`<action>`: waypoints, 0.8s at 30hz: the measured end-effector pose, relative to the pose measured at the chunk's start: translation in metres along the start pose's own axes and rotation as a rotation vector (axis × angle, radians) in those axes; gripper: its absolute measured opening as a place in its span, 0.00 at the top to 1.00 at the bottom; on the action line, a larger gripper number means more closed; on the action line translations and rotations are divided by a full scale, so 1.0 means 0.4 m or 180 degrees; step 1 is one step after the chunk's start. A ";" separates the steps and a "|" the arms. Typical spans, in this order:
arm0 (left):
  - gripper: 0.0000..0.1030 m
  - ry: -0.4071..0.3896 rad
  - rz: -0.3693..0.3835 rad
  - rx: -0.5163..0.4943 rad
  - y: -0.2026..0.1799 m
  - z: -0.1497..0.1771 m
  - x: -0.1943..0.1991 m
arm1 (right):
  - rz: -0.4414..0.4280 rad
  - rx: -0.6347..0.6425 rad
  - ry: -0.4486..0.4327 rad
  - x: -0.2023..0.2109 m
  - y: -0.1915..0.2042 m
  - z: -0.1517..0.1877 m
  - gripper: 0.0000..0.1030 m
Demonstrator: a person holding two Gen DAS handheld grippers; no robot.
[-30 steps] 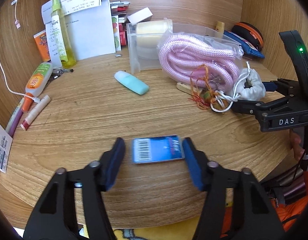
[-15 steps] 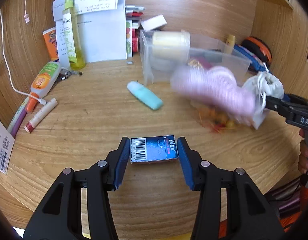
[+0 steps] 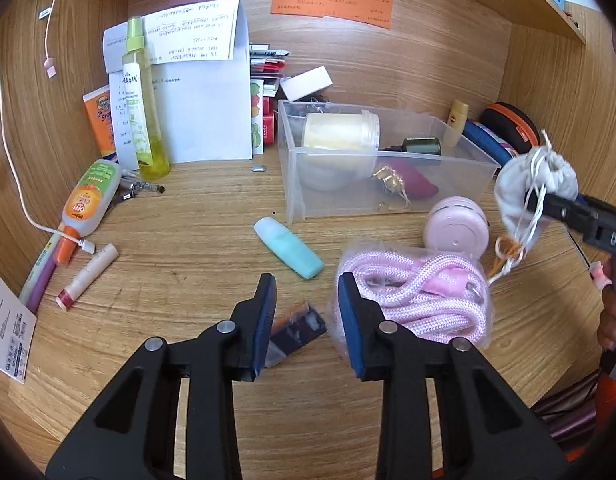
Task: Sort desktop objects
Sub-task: 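Lift the card box and drawstring bag and carry them over the clear box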
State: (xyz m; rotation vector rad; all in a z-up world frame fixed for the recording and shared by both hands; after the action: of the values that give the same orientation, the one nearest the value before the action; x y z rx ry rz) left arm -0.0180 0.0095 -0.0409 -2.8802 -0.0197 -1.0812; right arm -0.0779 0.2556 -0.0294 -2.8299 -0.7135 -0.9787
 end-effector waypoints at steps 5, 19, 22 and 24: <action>0.58 0.0043 -0.0052 0.0006 0.014 0.027 0.016 | 0.0015 -0.0012 -0.0110 0.003 -0.018 -0.039 0.37; 0.42 0.0510 -0.0167 0.0020 0.026 0.063 -0.074 | -0.0004 0.0007 -0.0148 -0.054 -0.031 -0.111 0.36; 0.42 0.0499 -0.0176 -0.0008 0.022 0.062 -0.079 | -0.0018 -0.0006 -0.0156 -0.065 -0.033 -0.126 0.36; 0.48 0.0458 -0.0176 -0.0042 0.017 0.060 -0.084 | -0.0032 -0.0023 -0.0161 -0.073 -0.034 -0.136 0.36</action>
State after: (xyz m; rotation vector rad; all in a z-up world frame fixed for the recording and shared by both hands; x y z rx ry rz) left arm -0.0272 0.0045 -0.0813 -2.8209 -0.0858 -1.3005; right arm -0.1350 0.2449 -0.0049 -2.8695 -0.7312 -0.9160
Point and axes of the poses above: each gripper's, at about its wrist camera, not at the fingertips, and x roughly against the way its jaws point, y to its left, z to its underside, the point moved 3 cm from there along -x, roughly the way its jaws point, and after that the axes turned 1 degree about -x, right-handed, at the moved point
